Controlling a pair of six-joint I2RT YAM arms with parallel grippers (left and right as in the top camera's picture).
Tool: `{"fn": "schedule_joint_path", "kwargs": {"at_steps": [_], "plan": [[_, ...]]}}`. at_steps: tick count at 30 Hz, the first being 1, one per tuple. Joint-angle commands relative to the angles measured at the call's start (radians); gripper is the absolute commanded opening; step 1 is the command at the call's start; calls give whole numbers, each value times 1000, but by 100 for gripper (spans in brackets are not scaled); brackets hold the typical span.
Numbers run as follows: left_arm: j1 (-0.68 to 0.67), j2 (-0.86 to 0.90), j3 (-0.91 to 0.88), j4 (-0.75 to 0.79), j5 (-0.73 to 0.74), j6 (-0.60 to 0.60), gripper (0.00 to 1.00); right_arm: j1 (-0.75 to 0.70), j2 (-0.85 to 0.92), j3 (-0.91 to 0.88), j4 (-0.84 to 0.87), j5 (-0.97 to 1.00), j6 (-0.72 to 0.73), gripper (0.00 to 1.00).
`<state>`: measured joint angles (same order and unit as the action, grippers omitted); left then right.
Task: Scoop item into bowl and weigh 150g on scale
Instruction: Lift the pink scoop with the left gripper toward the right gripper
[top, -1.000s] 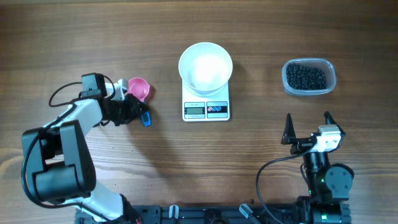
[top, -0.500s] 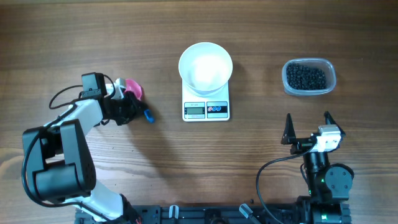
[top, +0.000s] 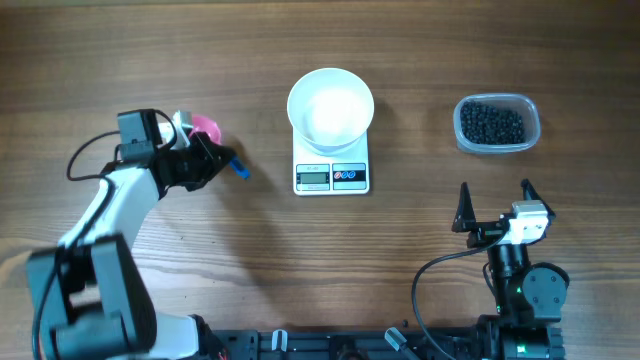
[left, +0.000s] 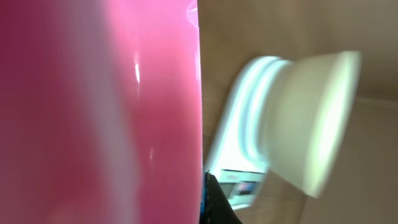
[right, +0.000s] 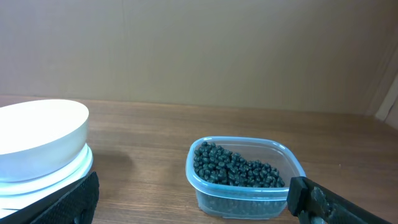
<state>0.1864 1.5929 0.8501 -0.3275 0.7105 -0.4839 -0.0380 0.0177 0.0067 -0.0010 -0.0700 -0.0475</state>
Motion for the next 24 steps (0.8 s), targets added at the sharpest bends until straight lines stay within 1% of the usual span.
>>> {"fn": "schedule_joint_path", "kwargs": {"at_steps": [1,4,5,8,12,15,16,18,20,21,22,24], "plan": [[-6,-155,-6,-17,68,-110,4,7,-2,-2,2,6,-5,100],[-33,-251,-6,-27,67,-132,4,7,-2,-2,2,6,-5,100],[-60,-305,-6,-27,66,-131,4,7,-2,-2,2,6,-5,100],[-113,-396,-6,-26,50,-138,4,7,-2,-2,2,6,-5,100],[-219,-530,-6,-26,-61,-275,4,7,-2,-2,2,6,-5,100],[-307,-598,-6,-20,-142,-331,4,7,-2,-2,13,-16,15,100],[-337,-614,-6,-18,-172,-341,4,7,-2,-2,28,-58,63,100],[-398,-638,-6,-3,-227,-344,4,7,-2,-2,76,-234,280,100],[-454,-649,-6,23,-274,-344,4,7,-2,-2,51,-393,508,100],[-474,-650,-6,34,-288,-349,4,7,-2,-2,36,-428,586,100],[-497,-650,-6,47,-314,-375,4,7,-2,-2,46,-429,708,100],[-538,-649,-6,76,-364,-459,4,7,-2,-2,60,-421,1003,100]]}}
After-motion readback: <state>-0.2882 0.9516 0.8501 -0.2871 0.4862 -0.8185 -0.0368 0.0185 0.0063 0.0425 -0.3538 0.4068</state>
